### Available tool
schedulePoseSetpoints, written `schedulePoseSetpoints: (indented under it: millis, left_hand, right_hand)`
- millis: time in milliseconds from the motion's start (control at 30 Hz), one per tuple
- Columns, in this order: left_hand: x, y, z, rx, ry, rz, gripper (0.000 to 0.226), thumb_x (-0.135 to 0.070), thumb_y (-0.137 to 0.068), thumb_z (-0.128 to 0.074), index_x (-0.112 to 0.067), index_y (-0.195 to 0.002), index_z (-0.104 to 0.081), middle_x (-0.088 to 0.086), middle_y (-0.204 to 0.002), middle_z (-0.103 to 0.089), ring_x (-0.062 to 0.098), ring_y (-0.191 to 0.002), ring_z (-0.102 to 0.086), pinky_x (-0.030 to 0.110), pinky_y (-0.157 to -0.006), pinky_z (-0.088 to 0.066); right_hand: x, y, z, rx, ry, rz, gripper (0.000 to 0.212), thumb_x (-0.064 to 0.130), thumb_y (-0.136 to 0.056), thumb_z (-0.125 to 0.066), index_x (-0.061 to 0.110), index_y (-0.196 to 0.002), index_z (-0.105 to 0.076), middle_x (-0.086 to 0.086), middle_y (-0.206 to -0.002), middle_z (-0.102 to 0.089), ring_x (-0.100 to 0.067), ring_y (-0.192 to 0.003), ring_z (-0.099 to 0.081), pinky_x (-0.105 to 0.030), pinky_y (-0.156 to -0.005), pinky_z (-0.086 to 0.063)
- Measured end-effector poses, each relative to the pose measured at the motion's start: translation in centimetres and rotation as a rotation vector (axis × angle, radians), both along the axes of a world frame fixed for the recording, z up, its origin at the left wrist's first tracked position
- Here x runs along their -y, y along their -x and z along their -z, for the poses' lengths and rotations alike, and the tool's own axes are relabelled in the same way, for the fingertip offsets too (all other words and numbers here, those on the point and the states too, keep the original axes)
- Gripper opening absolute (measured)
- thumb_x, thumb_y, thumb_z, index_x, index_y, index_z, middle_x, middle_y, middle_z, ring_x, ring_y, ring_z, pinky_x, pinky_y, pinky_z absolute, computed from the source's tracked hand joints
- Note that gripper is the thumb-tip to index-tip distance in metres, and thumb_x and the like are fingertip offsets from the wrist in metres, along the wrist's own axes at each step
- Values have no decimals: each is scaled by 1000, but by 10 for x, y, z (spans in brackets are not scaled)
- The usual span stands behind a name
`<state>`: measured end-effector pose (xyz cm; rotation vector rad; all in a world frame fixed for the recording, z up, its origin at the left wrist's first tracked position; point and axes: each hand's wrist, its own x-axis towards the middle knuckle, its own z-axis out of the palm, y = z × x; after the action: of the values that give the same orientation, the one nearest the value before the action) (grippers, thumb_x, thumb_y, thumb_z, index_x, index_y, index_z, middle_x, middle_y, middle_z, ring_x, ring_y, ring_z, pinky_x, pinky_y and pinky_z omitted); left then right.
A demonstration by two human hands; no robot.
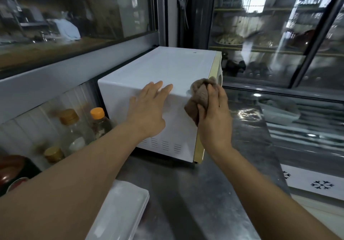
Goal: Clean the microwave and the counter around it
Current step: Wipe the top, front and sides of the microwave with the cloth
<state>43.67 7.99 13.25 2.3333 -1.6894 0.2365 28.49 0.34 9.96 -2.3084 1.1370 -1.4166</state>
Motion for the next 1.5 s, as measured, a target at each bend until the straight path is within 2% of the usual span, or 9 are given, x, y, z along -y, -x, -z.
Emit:
schedulePoseSetpoints:
  millis: [133,267,467,633,800,1000,1133,1333,1500]
  left_hand:
    - [1,-2,7,-5,50,24,97,-13,-74,-62,-35,-148,-2,-8,-157,1,19,-145,5,53,-113,-20]
    - [3,-3,11,-12,72,30,99,-14,-74,-64,-35,-148,-2,-8,-157,0,20,-145,5,56,-112,-21]
    - [5,-3,13,-17,86,29,99,-14,-72,-65,-35,-148,-4,-7,-156,-2,19,-145,4,56,-111,-22]
    - [4,3,14,-35,100,22,97,-15,-72,-64,-32,-148,-5,-5,-157,-2,20,-145,5,51,-108,-25]
    - [0,12,6,25,87,-6,101,-19,-73,-68,-28,-149,-2,-1,-157,10,24,-145,7,52,-109,-23]
    - [1,42,9,102,164,109,98,-11,-71,-65,-29,-149,-9,-3,-158,-3,22,-146,0,57,-113,-14]
    - [7,43,21,58,194,107,99,-4,-70,-63,-30,-149,-10,-5,-156,-13,20,-145,-5,61,-111,-17]
    - [13,46,33,42,304,99,98,-2,-65,-61,-30,-148,-15,-3,-154,-18,22,-144,-8,61,-110,-20]
    - [18,48,38,52,342,89,100,-2,-63,-61,-29,-148,-16,-1,-153,-20,24,-144,-10,60,-109,-22]
  right_hand:
    - [-2,-9,16,181,-1,51,53,16,-96,-47,13,-146,-30,-10,-153,-29,-24,-139,-31,-26,-109,-27]
    - [-4,-13,30,308,-10,76,55,13,-96,-48,10,-146,-28,-12,-150,-36,-24,-137,-34,-8,-103,-14]
    - [-7,-7,72,284,-169,56,53,10,-93,-51,9,-143,-35,-12,-140,-48,-25,-121,-48,-15,-91,-31]
    - [-24,25,139,-25,-520,2,34,21,-99,-34,2,-122,-50,-16,-119,-56,-31,-100,-58,-31,-79,-43]
    - [-18,16,82,41,-343,54,24,11,-90,-52,1,-112,-56,-15,-123,-53,-31,-94,-57,-32,-73,-43]
    - [-13,13,25,102,-221,114,38,16,-87,-58,9,-124,-54,-5,-132,-52,-27,-104,-56,-39,-80,-47]
    - [-10,11,40,129,-197,54,38,13,-90,-52,7,-128,-49,-8,-125,-55,-28,-98,-57,-40,-75,-48]
    - [-5,18,92,185,-252,-106,22,6,-88,-55,2,-109,-55,-6,-105,-59,-15,-87,-56,-24,-68,-42]
    - [-2,19,124,159,-325,-140,35,12,-91,-55,8,-125,-51,2,-109,-59,-3,-89,-55,-22,-76,-49]
